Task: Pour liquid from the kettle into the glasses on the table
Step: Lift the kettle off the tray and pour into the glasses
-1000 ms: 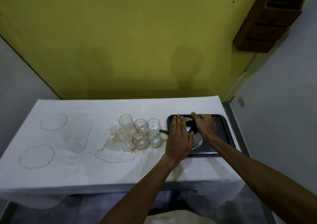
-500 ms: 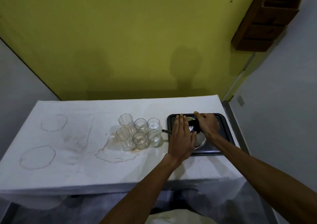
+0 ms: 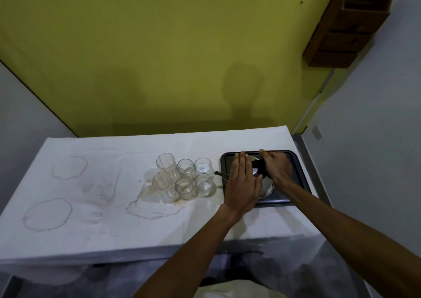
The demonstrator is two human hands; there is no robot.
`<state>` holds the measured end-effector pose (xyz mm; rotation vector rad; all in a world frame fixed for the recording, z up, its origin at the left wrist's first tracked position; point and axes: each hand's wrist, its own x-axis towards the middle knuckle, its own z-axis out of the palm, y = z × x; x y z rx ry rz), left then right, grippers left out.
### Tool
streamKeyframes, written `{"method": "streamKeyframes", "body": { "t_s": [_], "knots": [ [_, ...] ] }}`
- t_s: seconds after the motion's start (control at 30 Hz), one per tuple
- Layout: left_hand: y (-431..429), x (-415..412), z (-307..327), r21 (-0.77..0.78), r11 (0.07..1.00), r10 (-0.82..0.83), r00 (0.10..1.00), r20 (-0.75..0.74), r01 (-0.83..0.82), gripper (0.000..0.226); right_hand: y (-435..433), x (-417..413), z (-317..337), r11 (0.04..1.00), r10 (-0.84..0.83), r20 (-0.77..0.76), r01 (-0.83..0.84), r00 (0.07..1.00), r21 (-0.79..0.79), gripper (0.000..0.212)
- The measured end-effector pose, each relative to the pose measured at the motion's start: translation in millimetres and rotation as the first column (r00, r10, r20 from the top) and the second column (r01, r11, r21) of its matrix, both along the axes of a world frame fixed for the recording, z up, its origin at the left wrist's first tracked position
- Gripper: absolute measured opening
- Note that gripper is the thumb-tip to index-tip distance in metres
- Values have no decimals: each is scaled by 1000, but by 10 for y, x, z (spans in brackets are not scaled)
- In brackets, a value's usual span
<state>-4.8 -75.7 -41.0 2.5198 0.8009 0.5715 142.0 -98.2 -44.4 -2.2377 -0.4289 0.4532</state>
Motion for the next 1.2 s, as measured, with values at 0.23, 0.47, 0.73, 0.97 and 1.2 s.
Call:
{"method": "streamKeyframes", "body": {
  "t_s": [0.23, 0.47, 0.73, 0.97, 1.2],
  "knots": [
    [24, -7, 4, 2, 1000, -9, 1000, 11, 8, 61, 28, -17, -4, 1000, -24, -27, 24, 999, -3, 46],
    [65, -8, -18, 4, 1000, -8, 1000, 1, 8, 62, 54, -23, 1, 1000, -27, -30, 27, 999, -15, 46],
    [86, 3, -50, -17, 1000, 10, 1000, 23, -10, 62, 94, -7, -8, 999, -18, -14, 17, 1000, -36, 47],
    [93, 13, -100, -22, 1000, 2, 1000, 5, -2, 62, 93, 2, -6, 998, -9, 12, 10, 1000, -58, 47],
    [86, 3, -108, -34, 999, -6, 1000, -9, 6, 62, 99, -7, -5, 997, 11, 43, -8, 999, -74, 47]
  ]
}}
